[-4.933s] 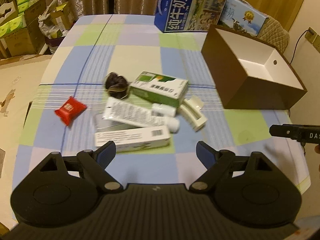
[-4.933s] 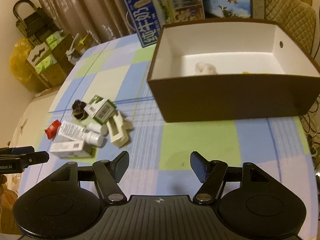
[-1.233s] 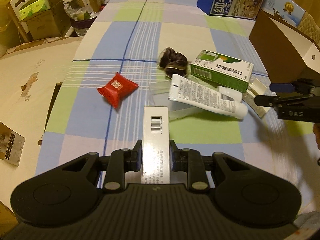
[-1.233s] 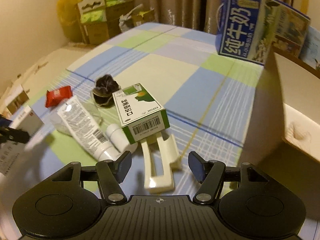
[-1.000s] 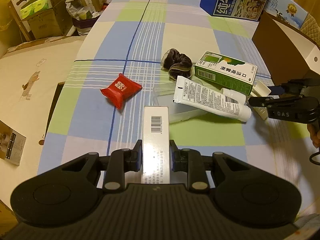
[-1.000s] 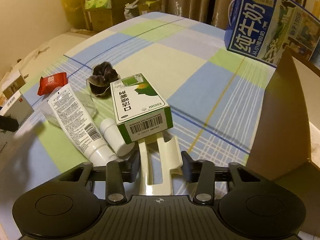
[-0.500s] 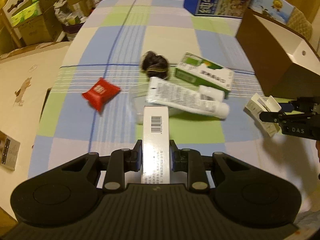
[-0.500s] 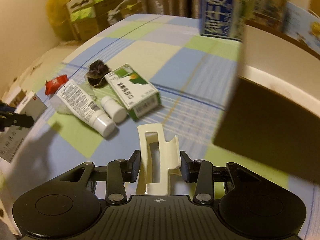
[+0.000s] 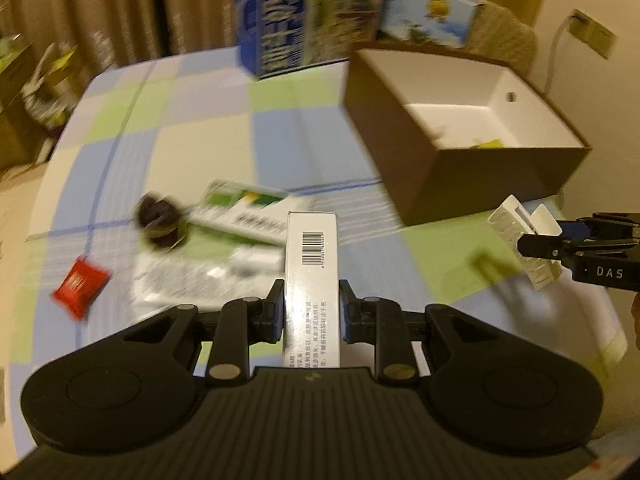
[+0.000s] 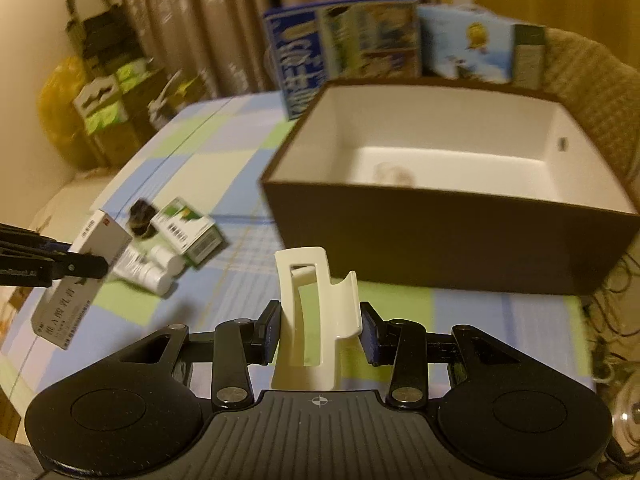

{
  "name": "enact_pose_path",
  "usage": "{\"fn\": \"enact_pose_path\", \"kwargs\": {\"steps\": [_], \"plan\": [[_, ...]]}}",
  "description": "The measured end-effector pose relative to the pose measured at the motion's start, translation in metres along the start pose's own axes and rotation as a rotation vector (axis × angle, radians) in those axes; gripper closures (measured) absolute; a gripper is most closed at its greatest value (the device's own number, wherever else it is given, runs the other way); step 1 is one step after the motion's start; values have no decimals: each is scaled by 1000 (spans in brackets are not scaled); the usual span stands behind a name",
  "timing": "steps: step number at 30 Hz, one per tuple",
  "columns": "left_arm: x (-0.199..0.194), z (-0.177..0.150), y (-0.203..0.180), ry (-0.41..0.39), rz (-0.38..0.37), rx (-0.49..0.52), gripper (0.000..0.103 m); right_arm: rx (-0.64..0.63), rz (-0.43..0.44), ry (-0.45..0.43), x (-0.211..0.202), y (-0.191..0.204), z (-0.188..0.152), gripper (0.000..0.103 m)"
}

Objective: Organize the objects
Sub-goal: 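Grasp the white plastic holder with the right tool while the left tool holds the white box, then carry the white box and white holder into the brown box with both tools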

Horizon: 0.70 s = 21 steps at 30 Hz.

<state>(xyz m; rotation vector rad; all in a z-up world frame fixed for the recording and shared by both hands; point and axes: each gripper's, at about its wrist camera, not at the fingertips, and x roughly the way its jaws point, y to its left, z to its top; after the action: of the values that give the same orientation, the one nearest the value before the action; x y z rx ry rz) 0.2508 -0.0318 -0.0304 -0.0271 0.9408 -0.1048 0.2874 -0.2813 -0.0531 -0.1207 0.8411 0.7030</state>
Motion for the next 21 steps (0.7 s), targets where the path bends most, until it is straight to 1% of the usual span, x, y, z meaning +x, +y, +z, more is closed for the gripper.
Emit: {"fn": "enact_pose_path", "kwargs": {"steps": [7,13,16,21], "plan": [[9,33,-53,-43,-69,71,82,60,-35,-56,-37,-39,10,65],[17,68,-90,-93,-103,104,81,71,-61,-103,-52,-72,33,65],[22,89,-103,-122,-111,102,81,68,-74,-128,-56,-87,48,65],[35,123,-122,-152,-97,95,81,58,-82,-154,-52,-109,73,65]]}}
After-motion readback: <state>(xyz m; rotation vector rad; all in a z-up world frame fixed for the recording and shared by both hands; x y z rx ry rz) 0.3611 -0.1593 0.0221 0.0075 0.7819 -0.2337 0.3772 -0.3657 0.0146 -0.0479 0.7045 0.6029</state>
